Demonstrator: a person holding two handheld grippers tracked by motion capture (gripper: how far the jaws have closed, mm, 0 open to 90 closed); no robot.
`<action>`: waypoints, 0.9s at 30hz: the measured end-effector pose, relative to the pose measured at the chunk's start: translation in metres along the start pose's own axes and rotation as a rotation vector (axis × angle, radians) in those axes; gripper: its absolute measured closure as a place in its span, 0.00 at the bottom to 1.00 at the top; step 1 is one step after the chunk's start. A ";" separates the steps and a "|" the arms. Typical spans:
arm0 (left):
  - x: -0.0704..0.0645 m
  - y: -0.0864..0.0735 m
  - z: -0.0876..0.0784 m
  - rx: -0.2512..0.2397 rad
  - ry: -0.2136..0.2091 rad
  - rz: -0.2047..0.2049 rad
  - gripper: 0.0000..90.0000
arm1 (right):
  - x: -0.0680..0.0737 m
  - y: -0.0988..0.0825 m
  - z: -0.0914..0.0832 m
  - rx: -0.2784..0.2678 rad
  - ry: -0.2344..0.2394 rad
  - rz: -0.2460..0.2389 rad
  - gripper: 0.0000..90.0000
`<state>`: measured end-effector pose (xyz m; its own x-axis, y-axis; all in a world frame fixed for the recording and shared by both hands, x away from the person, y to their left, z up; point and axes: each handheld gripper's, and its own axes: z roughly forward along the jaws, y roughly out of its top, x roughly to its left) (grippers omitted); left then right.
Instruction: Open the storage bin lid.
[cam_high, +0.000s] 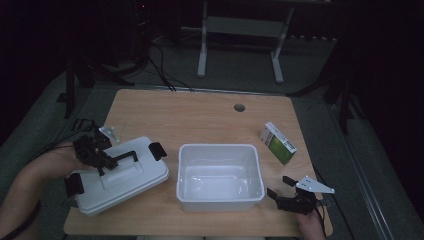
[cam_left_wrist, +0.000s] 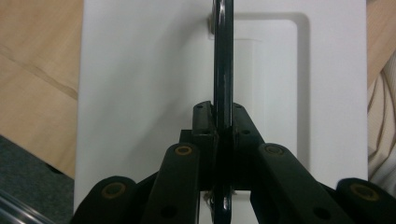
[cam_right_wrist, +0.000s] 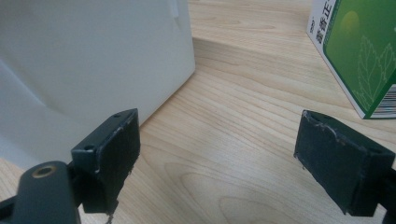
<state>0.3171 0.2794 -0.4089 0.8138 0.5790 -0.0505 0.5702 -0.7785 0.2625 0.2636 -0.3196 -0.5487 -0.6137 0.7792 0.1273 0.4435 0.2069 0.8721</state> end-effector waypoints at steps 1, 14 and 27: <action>0.001 -0.001 0.004 -0.006 0.001 -0.006 0.93 | 0.000 0.000 0.000 0.000 -0.001 -0.001 0.15; 0.012 -0.010 0.048 -0.010 -0.020 -0.043 0.93 | 0.001 0.000 0.001 0.002 0.000 0.002 0.15; 0.017 -0.002 0.074 -0.015 -0.035 -0.063 0.93 | 0.000 -0.001 0.000 0.001 -0.001 0.001 0.15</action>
<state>0.3377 0.2730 -0.4821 0.7802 0.6174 -0.1008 0.6185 -0.7372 0.2719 0.2629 -0.3200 -0.5495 -0.6126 0.7800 0.1278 0.4446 0.2064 0.8716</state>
